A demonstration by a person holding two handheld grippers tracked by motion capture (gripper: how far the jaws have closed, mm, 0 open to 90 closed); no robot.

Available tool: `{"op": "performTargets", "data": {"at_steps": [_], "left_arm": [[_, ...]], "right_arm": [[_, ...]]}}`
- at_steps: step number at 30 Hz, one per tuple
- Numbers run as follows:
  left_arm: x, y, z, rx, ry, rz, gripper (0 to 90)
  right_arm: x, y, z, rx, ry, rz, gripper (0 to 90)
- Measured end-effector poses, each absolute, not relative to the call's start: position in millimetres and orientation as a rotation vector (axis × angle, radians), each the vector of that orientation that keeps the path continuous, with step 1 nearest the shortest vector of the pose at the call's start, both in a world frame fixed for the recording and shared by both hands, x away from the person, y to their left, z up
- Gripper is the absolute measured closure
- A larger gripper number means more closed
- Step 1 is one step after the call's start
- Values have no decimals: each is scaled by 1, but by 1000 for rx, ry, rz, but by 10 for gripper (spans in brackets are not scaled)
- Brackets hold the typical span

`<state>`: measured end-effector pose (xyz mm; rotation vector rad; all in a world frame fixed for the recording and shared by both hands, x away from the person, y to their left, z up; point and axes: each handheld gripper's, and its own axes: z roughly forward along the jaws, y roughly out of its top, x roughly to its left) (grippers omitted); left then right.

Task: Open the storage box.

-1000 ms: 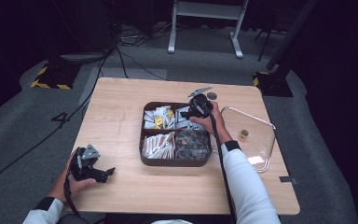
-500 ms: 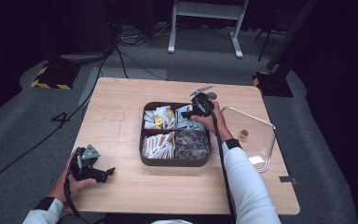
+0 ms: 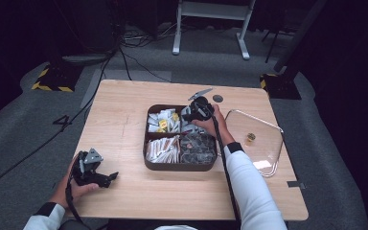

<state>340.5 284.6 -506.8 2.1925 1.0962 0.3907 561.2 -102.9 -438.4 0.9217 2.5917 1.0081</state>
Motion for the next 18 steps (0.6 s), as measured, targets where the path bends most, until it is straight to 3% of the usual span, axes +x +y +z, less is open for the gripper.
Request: {"op": "performTargets", "data": {"at_steps": [4, 18], "left_arm": [[340, 285, -507, 2193, 1096, 391, 4], [340, 285, -507, 2192, 1099, 392, 4]], "right_arm": [[555, -110, -431, 902, 2565, 1077, 859], [528, -129, -410, 818, 2512, 1192, 885]]}}
